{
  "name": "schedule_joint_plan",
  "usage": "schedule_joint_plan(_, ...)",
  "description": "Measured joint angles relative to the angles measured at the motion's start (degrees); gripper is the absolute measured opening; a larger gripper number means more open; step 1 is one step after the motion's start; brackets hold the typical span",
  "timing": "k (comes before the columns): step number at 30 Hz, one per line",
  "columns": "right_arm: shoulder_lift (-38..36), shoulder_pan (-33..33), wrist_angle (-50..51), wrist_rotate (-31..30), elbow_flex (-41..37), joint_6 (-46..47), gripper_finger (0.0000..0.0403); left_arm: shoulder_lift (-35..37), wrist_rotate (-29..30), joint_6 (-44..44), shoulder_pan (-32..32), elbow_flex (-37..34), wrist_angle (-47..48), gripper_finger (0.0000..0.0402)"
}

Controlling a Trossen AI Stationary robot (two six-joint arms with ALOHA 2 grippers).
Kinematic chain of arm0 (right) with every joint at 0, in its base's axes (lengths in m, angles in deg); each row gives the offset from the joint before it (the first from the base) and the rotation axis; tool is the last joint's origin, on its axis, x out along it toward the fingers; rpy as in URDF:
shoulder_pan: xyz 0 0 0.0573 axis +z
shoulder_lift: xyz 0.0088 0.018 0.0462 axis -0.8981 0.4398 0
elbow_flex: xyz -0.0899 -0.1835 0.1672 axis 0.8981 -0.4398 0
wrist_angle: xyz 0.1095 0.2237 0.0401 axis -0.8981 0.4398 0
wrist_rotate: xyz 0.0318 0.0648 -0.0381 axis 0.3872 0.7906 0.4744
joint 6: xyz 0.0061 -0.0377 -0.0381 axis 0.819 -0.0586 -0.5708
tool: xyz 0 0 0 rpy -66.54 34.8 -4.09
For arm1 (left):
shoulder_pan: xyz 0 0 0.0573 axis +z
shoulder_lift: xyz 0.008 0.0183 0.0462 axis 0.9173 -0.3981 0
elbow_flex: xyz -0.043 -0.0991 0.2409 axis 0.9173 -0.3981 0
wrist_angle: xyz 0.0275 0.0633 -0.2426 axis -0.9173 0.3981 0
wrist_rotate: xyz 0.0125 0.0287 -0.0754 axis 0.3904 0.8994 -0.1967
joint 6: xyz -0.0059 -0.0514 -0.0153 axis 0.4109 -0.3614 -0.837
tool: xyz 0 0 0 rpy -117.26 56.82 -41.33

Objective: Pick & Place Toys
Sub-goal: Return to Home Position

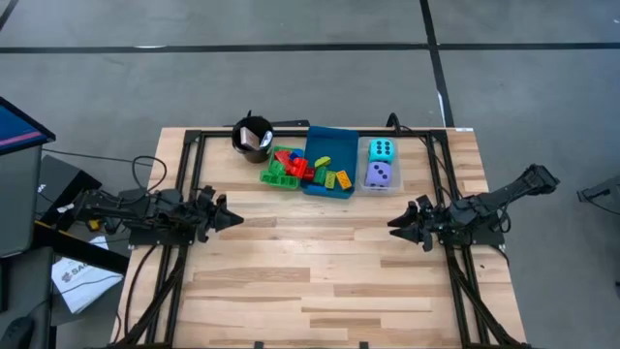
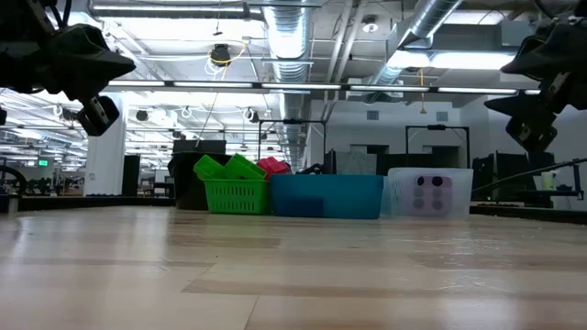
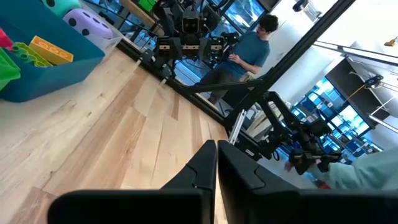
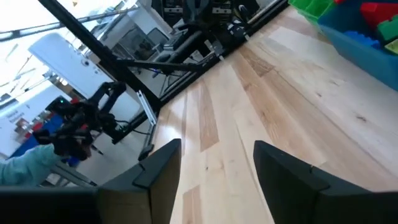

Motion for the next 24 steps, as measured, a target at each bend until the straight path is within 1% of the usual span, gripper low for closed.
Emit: schedule_joint_plan(24, 0.02, 0.0, 0.11, -0.07, -0.02, 0.33, 0.0197, -0.75, 0.22, 0.07, 0.01, -0.02, -1.25, 0.0007)
